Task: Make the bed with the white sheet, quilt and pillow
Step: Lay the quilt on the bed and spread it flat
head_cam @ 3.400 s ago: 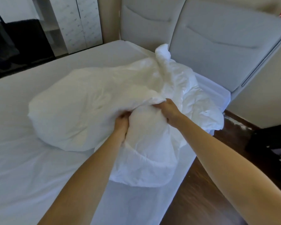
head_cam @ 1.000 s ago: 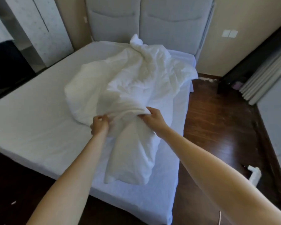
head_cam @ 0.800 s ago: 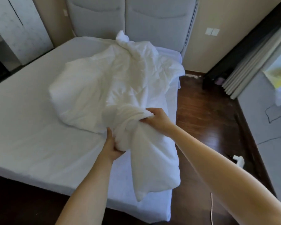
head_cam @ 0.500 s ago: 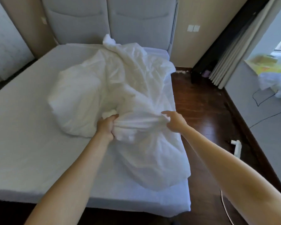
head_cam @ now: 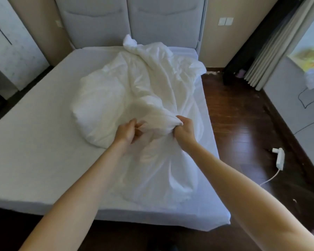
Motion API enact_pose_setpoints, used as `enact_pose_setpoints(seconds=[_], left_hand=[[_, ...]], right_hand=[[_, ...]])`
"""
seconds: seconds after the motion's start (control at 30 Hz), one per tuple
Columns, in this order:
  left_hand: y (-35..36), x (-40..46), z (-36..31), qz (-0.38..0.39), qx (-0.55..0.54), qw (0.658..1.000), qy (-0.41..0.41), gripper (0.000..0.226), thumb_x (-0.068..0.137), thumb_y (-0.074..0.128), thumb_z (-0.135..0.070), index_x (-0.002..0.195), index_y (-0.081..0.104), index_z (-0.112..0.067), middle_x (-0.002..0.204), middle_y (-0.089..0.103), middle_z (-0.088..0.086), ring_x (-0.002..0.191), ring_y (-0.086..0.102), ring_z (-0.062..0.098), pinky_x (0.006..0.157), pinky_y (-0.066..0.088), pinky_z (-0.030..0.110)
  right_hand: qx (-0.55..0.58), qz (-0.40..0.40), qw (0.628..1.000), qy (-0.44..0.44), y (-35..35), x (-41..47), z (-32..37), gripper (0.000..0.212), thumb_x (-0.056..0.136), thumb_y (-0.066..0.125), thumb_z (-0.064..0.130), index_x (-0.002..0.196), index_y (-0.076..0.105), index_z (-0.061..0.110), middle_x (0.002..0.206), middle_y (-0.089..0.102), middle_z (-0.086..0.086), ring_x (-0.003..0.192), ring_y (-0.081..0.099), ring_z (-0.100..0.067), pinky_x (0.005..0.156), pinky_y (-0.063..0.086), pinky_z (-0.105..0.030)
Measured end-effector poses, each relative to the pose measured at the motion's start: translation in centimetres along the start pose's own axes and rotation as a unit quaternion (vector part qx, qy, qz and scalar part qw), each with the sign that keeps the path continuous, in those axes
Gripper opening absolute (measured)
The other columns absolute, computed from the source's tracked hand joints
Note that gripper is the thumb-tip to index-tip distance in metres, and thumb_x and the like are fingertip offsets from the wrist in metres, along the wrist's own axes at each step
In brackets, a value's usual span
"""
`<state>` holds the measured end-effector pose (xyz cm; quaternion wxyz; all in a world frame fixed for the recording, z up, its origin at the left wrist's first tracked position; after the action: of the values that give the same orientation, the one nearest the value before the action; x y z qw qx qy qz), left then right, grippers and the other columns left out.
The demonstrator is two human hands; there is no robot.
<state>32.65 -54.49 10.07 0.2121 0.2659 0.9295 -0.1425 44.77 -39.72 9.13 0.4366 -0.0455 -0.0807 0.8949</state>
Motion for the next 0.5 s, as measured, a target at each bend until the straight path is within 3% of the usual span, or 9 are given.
enact_pose_setpoints(seconds=[0.07, 0.13, 0.17, 0.23, 0.33, 0.37, 0.43, 0.47, 0.5], left_hand=[[-1.2, 1.8, 3.3, -0.033, 0.032, 0.996, -0.075, 0.051, 0.093, 0.045, -0.05, 0.126, 0.056, -0.012, 0.135, 0.053, 0.015, 0.107, 0.058, 0.03, 0.087, 0.044, 0.038], [1.0, 3.3, 7.7, 0.076, -0.085, 0.968, -0.225, 0.072, 0.078, 0.057, -0.067, 0.135, 0.05, -0.024, 0.141, 0.05, 0.003, 0.126, 0.048, 0.033, 0.098, 0.04, 0.049], [2.6, 3.5, 8.9, 0.132, -0.159, 0.943, -0.262, 0.071, 0.071, 0.064, -0.068, 0.129, 0.056, -0.027, 0.133, 0.058, 0.0, 0.121, 0.053, 0.031, 0.093, 0.046, 0.048], [4.6, 4.6, 9.8, 0.158, -0.235, 0.93, -0.236, 0.045, 0.088, 0.056, -0.05, 0.117, 0.061, -0.016, 0.109, 0.071, 0.002, 0.1, 0.065, 0.025, 0.077, 0.057, 0.037], [5.1, 8.5, 10.1, 0.12, -0.226, 0.95, -0.178, 0.041, 0.099, 0.039, -0.025, 0.137, 0.047, -0.011, 0.126, 0.058, 0.006, 0.107, 0.058, 0.027, 0.1, 0.045, 0.036], [4.8, 10.0, 10.0, 0.119, -0.202, 0.959, -0.16, 0.045, 0.095, 0.046, -0.025, 0.137, 0.046, -0.009, 0.134, 0.054, 0.008, 0.109, 0.058, 0.029, 0.099, 0.045, 0.041], [3.5, 12.7, 9.6, 0.097, -0.208, 0.961, -0.154, 0.044, 0.087, 0.058, -0.024, 0.129, 0.053, -0.012, 0.128, 0.058, 0.014, 0.103, 0.062, 0.031, 0.085, 0.052, 0.047], [2.6, 11.1, 7.8, 0.101, -0.191, 0.965, -0.149, 0.043, 0.084, 0.061, -0.025, 0.126, 0.055, -0.013, 0.121, 0.062, 0.015, 0.095, 0.065, 0.032, 0.076, 0.055, 0.049], [1.8, 9.1, 5.5, 0.107, -0.196, 0.966, -0.132, 0.043, 0.084, 0.062, -0.027, 0.124, 0.057, -0.012, 0.117, 0.064, 0.016, 0.088, 0.067, 0.031, 0.067, 0.057, 0.048]], right_hand=[[0.019, 0.042, 0.999, 0.021, -0.3, -0.3, 0.9, 0.023, 0.064, 0.029, -0.013, 0.066, 0.052, -0.011, 0.059, 0.039, -0.005, 0.054, 0.037, -0.012, 0.05, 0.028, -0.021], [0.013, 0.081, 0.996, 0.027, -0.7, -0.7, 1.9, 0.029, 0.059, 0.027, -0.013, 0.071, 0.052, -0.017, 0.056, 0.04, -0.004, 0.044, 0.037, -0.008, 0.043, 0.028, -0.016], [0.0, 0.095, 0.995, 0.023, -1.2, -0.7, 2.3, 0.031, 0.058, 0.026, -0.015, 0.073, 0.053, -0.019, 0.056, 0.041, -0.005, 0.042, 0.038, -0.006, 0.041, 0.029, -0.015], [-0.055, 0.128, 0.99, 0.012, -2.3, -0.2, 3.2, 0.037, 0.06, 0.026, -0.021, 0.074, 0.06, -0.015, 0.055, 0.048, -0.005, 0.04, 0.043, -0.001, 0.04, 0.034, -0.015], [-0.212, 0.124, 0.969, 0.016, -5.9, 1.3, 2.1, 0.042, 0.068, 0.032, -0.02, 0.062, 0.061, 0.01, 0.054, 0.057, 0.009, 0.051, 0.054, 0.001, 0.048, 0.041, -0.016], [-0.296, 0.119, 0.947, 0.017, -7.3, 2.0, 1.0, 0.037, 0.072, 0.038, -0.015, 0.062, 0.06, 0.014, 0.059, 0.059, 0.006, 0.061, 0.059, -0.006, 0.054, 0.043, -0.02], [-0.509, 0.154, 0.843, 0.085, -8.9, 2.2, -1.2, 0.028, 0.077, 0.051, 0.002, 0.091, 0.067, 0.019, 0.093, 0.066, -0.005, 0.095, 0.064, -0.024, 0.075, 0.05, -0.03], [-0.552, 0.191, 0.801, 0.132, -8.5, 1.6, -2.4, 0.04, 0.079, 0.056, 0.008, 0.116, 0.061, 0.021, 0.115, 0.06, -0.009, 0.112, 0.057, -0.029, 0.087, 0.049, -0.035], [-0.553, 0.215, 0.79, 0.154, -7.0, 0.8, -3.1, 0.059, 0.08, 0.061, 0.012, 0.136, 0.045, 0.021, 0.133, 0.048, -0.011, 0.124, 0.048, -0.031, 0.096, 0.045, -0.038]])
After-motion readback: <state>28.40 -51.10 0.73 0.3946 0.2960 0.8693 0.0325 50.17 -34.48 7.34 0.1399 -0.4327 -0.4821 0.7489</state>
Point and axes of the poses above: each hand's wrist, its own x-axis towards the middle knuckle, its own y-axis out of the palm, z = x × y, the point moved 5 cm from there along x, towards the middle knuckle
